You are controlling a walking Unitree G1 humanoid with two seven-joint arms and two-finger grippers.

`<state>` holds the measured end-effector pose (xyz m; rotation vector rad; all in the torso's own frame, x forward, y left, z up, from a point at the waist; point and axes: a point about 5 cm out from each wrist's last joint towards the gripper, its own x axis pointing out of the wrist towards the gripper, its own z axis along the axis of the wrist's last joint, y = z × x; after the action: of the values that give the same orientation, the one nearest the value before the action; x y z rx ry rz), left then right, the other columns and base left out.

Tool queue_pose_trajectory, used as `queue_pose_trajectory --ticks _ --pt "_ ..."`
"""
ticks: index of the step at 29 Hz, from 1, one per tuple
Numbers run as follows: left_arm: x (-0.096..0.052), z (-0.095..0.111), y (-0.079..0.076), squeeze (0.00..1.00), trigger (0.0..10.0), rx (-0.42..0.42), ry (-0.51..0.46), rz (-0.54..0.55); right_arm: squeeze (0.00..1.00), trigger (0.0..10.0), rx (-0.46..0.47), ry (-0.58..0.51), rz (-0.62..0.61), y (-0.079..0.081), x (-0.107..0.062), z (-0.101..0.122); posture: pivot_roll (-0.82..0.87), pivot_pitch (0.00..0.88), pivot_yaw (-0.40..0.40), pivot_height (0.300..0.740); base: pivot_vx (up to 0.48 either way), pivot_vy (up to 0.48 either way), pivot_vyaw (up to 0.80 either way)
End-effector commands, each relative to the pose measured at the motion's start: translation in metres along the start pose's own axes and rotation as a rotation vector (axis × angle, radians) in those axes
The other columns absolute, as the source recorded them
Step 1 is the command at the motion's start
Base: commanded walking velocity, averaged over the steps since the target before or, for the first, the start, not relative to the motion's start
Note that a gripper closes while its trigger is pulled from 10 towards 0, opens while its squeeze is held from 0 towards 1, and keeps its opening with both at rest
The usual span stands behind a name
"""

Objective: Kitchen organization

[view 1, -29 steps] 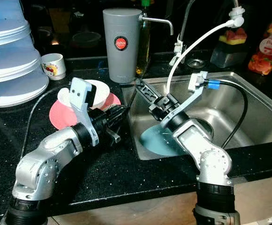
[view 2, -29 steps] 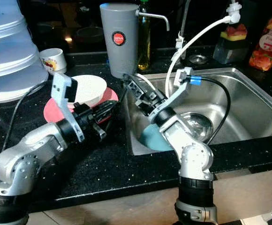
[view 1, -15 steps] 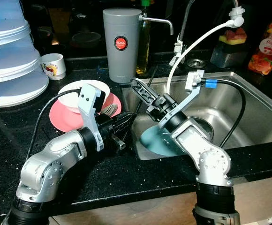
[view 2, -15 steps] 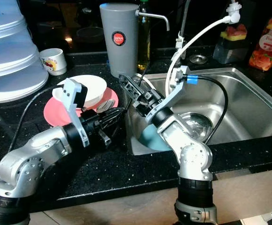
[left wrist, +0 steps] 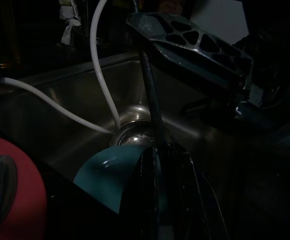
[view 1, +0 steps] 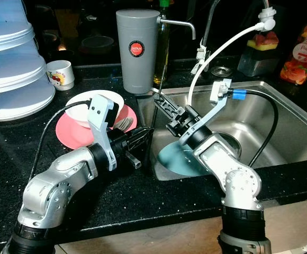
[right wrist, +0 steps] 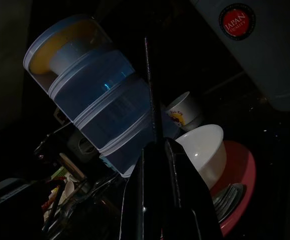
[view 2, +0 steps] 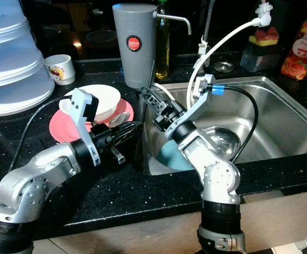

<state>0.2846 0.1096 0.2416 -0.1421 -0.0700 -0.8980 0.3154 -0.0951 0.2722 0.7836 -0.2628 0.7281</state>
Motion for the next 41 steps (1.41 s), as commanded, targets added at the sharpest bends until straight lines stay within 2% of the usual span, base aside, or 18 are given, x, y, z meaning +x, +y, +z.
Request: queue_pose_trajectory --ticks 1,4,5,17,20,21,29,33,34,35,36,37,38,41 --pt "-0.001 -0.001 0.0 0.0 0.0 0.004 0.016 -0.004 0.0 0.0 0.0 -0.001 -0.005 -0.001 -0.001 -0.002 0.03 0.05 0.036 0.74 0.0 0.0 0.0" --pt "-0.001 0.0 0.001 0.0 0.0 0.004 0.013 -0.002 0.0 0.0 -0.001 -0.002 -0.012 -0.002 -0.001 -0.001 0.03 0.051 0.036 0.74 0.0 0.0 0.0" --pt "-0.001 -0.001 0.001 0.0 0.0 0.004 0.013 -0.001 1.0 10.0 0.001 -0.004 -0.02 -0.002 -0.001 -0.001 0.03 0.051 0.036 0.74 0.0 0.0 0.0" --pt "-0.002 -0.002 0.0 0.0 0.0 0.005 0.027 -0.02 1.0 10.0 -0.007 0.02 0.041 0.002 -0.003 0.001 0.03 0.053 0.035 0.74 0.0 0.0 0.0" --pt "-0.001 -0.002 -0.002 0.0 0.0 0.004 0.032 -0.04 1.0 10.0 -0.063 0.049 0.035 0.001 -0.002 0.0 0.03 0.039 0.037 0.74 0.0 0.0 0.0" --pt "-0.001 -0.003 -0.002 0.0 0.0 0.004 0.033 -0.045 0.0 10.0 -0.076 0.057 0.038 0.002 -0.002 0.0 0.03 0.033 0.038 0.74 0.0 0.0 0.0" --pt "-0.001 -0.003 -0.005 0.0 0.0 0.012 0.042 -0.07 0.0 10.0 -0.178 0.127 0.045 0.003 -0.003 -0.009 0.03 0.028 0.039 0.74 0.0 0.0 0.0" --pt "-0.001 -0.003 -0.006 0.0 0.0 0.016 0.043 -0.071 0.0 10.0 -0.191 0.142 0.034 0.002 -0.003 -0.012 0.03 0.026 0.039 0.74 0.0 0.0 0.0" --pt "-0.001 -0.003 -0.006 0.0 0.0 0.016 0.043 -0.072 0.0 8.3 -0.191 0.142 0.03 0.002 -0.003 -0.012 0.03 0.026 0.039 0.74 0.0 0.0 0.0" --pt "-0.001 -0.003 -0.006 0.0 0.0 0.016 0.043 -0.072 0.0 8.3 -0.191 0.142 0.03 0.002 -0.003 -0.012 0.03 0.026 0.039 0.74 0.0 0.0 0.0" --pt "-0.001 -0.003 -0.006 0.0 0.0 0.016 0.043 -0.072 0.0 3.8 -0.191 0.141 0.026 0.001 -0.003 -0.012 0.03 0.029 0.04 0.74 0.0 0.0 0.0" --pt "-0.001 -0.003 -0.005 0.0 0.0 0.016 0.043 -0.072 0.0 3.8 -0.19 0.139 0.022 0.0 -0.003 -0.012 0.03 0.029 0.04 0.74 0.0 0.0 0.0" --pt "-0.001 -0.003 -0.005 0.0 0.0 0.017 0.044 -0.072 0.0 0.0 -0.185 0.133 0.014 -0.001 -0.003 -0.012 0.03 0.029 0.04 0.74 0.0 0.0 0.0" --pt "-0.001 -0.003 -0.005 0.0 0.0 0.017 0.045 -0.073 0.0 0.0 -0.182 0.125 0.007 -0.002 -0.003 -0.011 0.03 0.034 0.042 0.74 0.0 0.0 0.0"
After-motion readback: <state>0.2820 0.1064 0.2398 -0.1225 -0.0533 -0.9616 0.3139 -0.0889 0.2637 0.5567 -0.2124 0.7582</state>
